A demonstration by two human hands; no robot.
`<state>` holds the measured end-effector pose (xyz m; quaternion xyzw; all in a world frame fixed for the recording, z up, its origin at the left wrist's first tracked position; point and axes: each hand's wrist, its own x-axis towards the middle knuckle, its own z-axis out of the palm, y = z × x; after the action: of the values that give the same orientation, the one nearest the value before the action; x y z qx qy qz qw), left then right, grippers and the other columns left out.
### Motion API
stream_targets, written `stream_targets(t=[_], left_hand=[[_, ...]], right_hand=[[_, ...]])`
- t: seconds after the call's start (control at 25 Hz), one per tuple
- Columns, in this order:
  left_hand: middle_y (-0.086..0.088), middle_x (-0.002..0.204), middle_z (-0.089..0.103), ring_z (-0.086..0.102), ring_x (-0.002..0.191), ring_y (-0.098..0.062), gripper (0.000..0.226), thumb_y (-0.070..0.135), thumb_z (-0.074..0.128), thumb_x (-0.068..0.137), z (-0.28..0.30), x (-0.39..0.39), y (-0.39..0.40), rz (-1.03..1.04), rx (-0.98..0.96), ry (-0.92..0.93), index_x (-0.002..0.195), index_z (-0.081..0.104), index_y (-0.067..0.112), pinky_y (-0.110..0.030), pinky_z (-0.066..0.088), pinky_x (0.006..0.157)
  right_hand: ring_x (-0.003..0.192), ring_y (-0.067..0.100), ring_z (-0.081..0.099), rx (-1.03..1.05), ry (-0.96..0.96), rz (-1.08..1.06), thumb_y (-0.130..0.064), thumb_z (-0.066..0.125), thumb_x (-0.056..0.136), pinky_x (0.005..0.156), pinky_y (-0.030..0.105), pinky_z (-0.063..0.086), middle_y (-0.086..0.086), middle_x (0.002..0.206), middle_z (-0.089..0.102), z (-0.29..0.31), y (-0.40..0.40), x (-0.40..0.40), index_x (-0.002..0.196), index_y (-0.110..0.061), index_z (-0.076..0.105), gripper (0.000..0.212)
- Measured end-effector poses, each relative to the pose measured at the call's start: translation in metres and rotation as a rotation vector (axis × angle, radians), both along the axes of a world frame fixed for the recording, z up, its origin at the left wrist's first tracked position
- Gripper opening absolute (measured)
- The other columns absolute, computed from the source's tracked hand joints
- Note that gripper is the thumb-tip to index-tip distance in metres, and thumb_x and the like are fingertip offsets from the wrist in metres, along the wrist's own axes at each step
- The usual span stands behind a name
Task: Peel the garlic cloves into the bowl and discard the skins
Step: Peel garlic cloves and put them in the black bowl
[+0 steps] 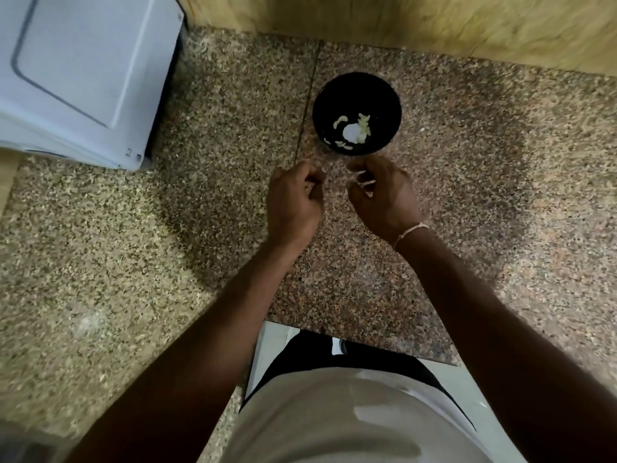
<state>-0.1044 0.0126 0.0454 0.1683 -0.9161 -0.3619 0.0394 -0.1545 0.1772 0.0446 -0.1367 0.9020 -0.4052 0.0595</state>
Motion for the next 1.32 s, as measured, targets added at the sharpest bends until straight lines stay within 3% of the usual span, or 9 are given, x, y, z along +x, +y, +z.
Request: stream_targets(t=[0.12,0.24,0.36,0.52,0.68,0.8,0.92,1.12,1.32], left_hand=[[-0.001,0.104,0.075,0.07,0.095,-0.016,0.015,0.011,0.076,0.093,-0.012,0.039,-0.011,0.071,0.083,-0.062,0.107,0.073,0.016,-0.031,0.058,0.078],[0.0,0.1,0.077,0.069,0.087,-0.013,0.016,0.011,0.076,0.09,-0.019,0.066,-0.017,0.111,0.093,-0.055,0.106,0.075,0.014,-0.026,0.053,0.076],[0.003,0.099,0.076,0.068,0.085,-0.012,0.017,0.006,0.072,0.091,-0.027,0.078,-0.025,0.173,0.073,-0.068,0.104,0.074,0.017,-0.024,0.049,0.075],[0.002,0.102,0.076,0.07,0.091,-0.016,0.023,0.003,0.072,0.089,-0.041,0.081,-0.032,0.147,0.144,-0.238,0.108,0.072,0.016,-0.029,0.056,0.081],[0.013,0.093,0.074,0.07,0.083,-0.001,0.032,0.001,0.075,0.088,-0.039,0.075,-0.022,0.099,0.296,-0.264,0.101,0.071,0.03,-0.019,0.055,0.073],[0.015,0.084,0.075,0.068,0.075,0.006,0.023,0.012,0.079,0.091,-0.024,0.062,-0.008,0.073,0.409,-0.194,0.092,0.072,0.034,-0.015,0.052,0.064],[0.011,0.082,0.077,0.069,0.072,-0.002,0.013,0.019,0.082,0.09,0.005,0.041,0.002,0.055,0.531,-0.071,0.092,0.075,0.03,-0.023,0.053,0.063],[0.008,0.081,0.079,0.071,0.071,-0.003,0.006,0.029,0.083,0.086,0.079,0.014,0.016,-0.078,0.659,0.158,0.088,0.08,0.034,-0.021,0.054,0.064],[0.002,0.09,0.081,0.078,0.085,-0.015,0.009,0.039,0.08,0.087,0.151,-0.001,0.028,-0.2,0.704,0.329,0.095,0.082,0.035,-0.027,0.061,0.071]], right_hand=[[0.092,0.017,0.069,0.012,-0.088,0.074,-0.018,0.069,0.09,0.079,0.034,0.059,0.003,0.113,0.072,-0.018,-0.015,0.026,0.118,-0.016,0.07,0.028],[0.094,0.027,0.068,0.127,-0.128,0.199,-0.017,0.066,0.089,0.079,0.039,0.058,0.009,0.11,0.071,-0.035,-0.032,0.047,0.117,-0.015,0.07,0.029],[0.096,0.034,0.065,0.263,-0.114,0.264,-0.033,0.064,0.09,0.075,0.045,0.058,0.009,0.109,0.067,-0.043,-0.048,0.058,0.12,-0.02,0.066,0.032],[0.098,0.033,0.065,0.304,-0.081,0.262,-0.036,0.065,0.092,0.074,0.043,0.058,0.006,0.109,0.065,-0.045,-0.055,0.061,0.114,-0.024,0.07,0.025],[0.079,0.026,0.067,0.131,-0.123,0.14,-0.025,0.073,0.089,0.069,0.037,0.056,0.004,0.09,0.071,-0.034,-0.043,0.061,0.101,-0.016,0.068,0.015],[0.077,0.015,0.069,-0.045,-0.197,-0.034,-0.016,0.086,0.081,0.072,0.029,0.058,-0.003,0.084,0.072,-0.011,-0.024,0.056,0.099,-0.012,0.073,0.022],[0.078,0.017,0.076,-0.258,-0.28,-0.14,-0.004,0.083,0.083,0.079,0.042,0.064,0.002,0.086,0.077,0.023,-0.008,0.044,0.102,-0.009,0.077,0.02],[0.078,0.021,0.078,-0.5,-0.142,-0.169,0.001,0.081,0.085,0.075,0.047,0.065,0.007,0.084,0.079,0.101,0.018,0.033,0.099,-0.012,0.079,0.019],[0.081,0.022,0.078,-0.514,0.081,-0.187,-0.011,0.08,0.089,0.076,0.051,0.064,0.006,0.086,0.079,0.17,0.037,0.028,0.103,-0.01,0.078,0.014]])
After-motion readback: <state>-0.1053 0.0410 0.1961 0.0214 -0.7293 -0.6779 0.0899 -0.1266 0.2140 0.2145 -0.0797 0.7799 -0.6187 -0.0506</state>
